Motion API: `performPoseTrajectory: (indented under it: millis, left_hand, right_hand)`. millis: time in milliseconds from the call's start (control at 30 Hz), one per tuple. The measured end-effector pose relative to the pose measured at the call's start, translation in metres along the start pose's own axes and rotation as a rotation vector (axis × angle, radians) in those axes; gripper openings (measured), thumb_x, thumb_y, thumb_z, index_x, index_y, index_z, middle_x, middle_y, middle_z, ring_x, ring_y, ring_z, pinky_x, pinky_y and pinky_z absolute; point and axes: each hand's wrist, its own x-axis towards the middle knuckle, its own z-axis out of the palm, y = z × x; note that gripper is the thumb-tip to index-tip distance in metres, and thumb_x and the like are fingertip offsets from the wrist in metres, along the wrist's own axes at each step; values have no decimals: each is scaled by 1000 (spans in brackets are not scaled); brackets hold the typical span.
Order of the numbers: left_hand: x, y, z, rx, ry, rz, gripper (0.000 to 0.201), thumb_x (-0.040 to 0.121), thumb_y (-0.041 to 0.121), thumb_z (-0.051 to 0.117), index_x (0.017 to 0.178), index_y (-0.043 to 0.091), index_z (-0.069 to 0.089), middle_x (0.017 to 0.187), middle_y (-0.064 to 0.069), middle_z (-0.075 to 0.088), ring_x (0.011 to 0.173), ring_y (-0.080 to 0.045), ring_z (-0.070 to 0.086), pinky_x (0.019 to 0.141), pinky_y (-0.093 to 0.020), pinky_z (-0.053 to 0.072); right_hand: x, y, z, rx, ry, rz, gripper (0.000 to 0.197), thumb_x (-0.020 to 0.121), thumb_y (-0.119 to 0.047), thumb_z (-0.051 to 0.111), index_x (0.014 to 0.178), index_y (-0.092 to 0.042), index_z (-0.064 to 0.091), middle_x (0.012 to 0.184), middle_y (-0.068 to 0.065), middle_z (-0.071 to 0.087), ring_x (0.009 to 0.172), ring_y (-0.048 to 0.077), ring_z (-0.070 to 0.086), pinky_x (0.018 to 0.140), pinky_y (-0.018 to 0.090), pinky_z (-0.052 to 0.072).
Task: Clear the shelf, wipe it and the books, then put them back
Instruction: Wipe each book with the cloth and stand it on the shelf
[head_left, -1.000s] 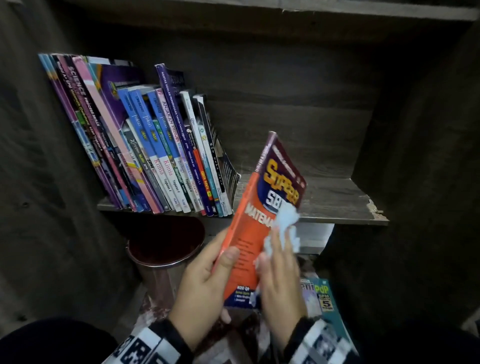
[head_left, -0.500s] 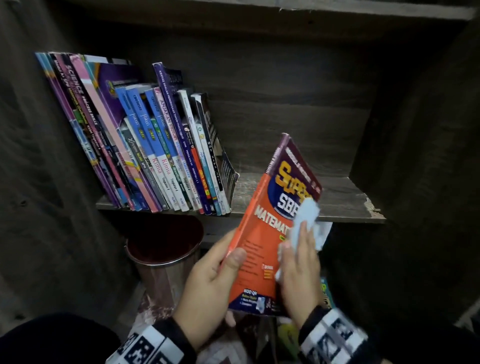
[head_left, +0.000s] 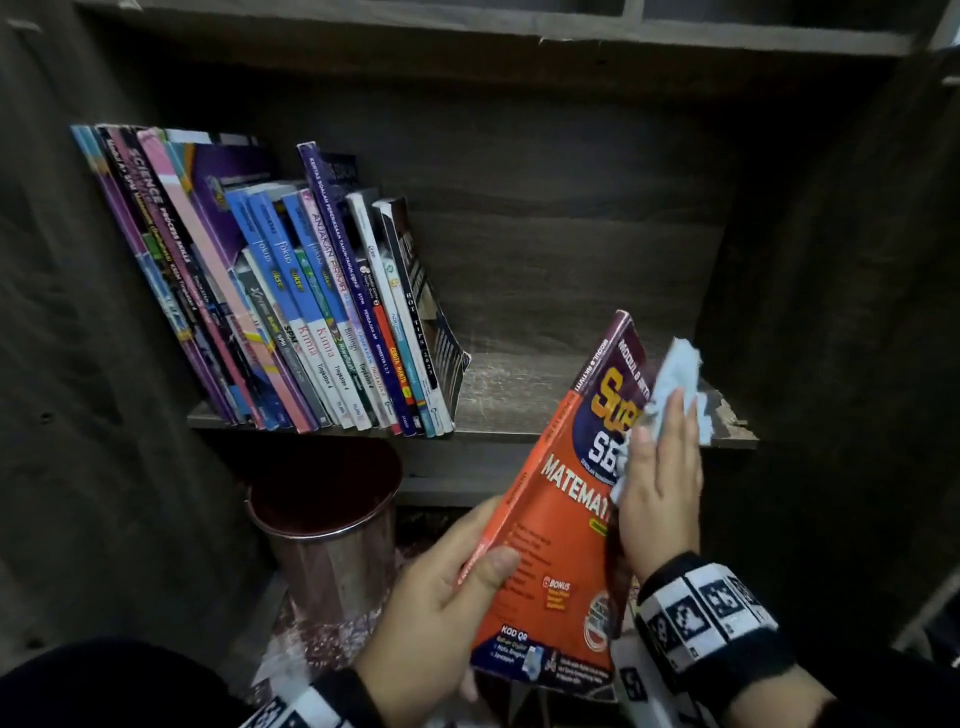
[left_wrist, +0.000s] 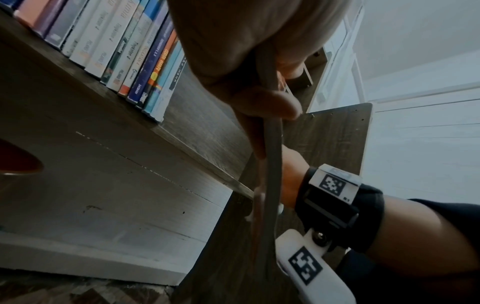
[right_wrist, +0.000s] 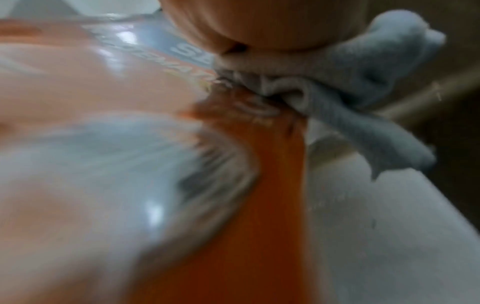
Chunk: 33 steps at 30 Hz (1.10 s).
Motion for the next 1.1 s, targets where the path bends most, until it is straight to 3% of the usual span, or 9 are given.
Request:
performPoseTrajectory:
  millis: [133,233,367,500,567,667,833,933,1100]
  left_hand:
    - [0,2,3,40,143,144,32,90,42,56,119,56,56,109,17,70,80,-16,73,45,-16,50]
    - [3,-4,-1,108,170,241,51,75,67,59,125,60,49,119,27,63,88,-4,70,55,-19,55]
    - [8,-18,3,340,45,307,58,77,54,59,124,74,32,124,41,51,105,12,56,90,-13,45]
    - [15,-30,8,496,-91,343,64,86,51,54,131,73,15,148,42,11,142,7,17,115,-15,18]
    - [17,-31,7,569,-160,338,54,87,65,41,129,76,8,149,43,1,145,3,6,118,-22,13]
    - [25,-28,-1,667,-146,280,51,81,77,28,126,79,4,148,45,0,145,3,-5,120,-26,7]
    - [54,-11,-34,169,258,109,81,80,44,68,147,41,22,143,18,40,114,23,45,92,-4,39]
    - [58,-4,-53,-298,204,-72,75,61,36,83,126,8,57,100,-13,72,74,-15,71,55,-24,55]
    - [48,-2,-57,-642,-55,-125,80,46,23,95,116,3,61,110,-28,66,88,-37,69,72,-46,58]
  right_hand:
    - [-22,3,17,204,-193,205,56,103,-43,26,152,-21,12,160,4,11,147,17,11,114,22,8]
    - [-49,-15,20,316,-451,265,64,98,-53,30,152,-23,15,155,-9,17,144,12,19,116,26,12]
    - [-48,-48,-7,856,-653,332,97,63,-84,51,125,-10,58,123,18,63,112,24,63,92,35,53]
    - [-47,-56,-27,1021,-583,234,107,52,-72,78,128,-2,51,122,23,62,114,39,59,100,55,45]
    - [-48,-58,-28,935,-455,154,79,60,-50,85,113,1,59,109,21,68,104,37,65,95,55,48]
    - [-43,-64,-32,893,-264,86,24,78,-11,69,101,-4,65,97,16,72,92,31,69,87,49,54]
    - [-36,-64,-47,1077,-466,90,33,77,0,64,108,-13,69,109,23,68,97,39,67,80,52,55]
    - [-34,-58,-49,1104,-529,133,39,70,-9,75,108,-13,69,109,25,67,93,40,67,76,53,56]
    - [-21,-43,-46,1018,-399,238,40,70,3,75,107,-7,68,108,26,67,92,44,67,77,58,54]
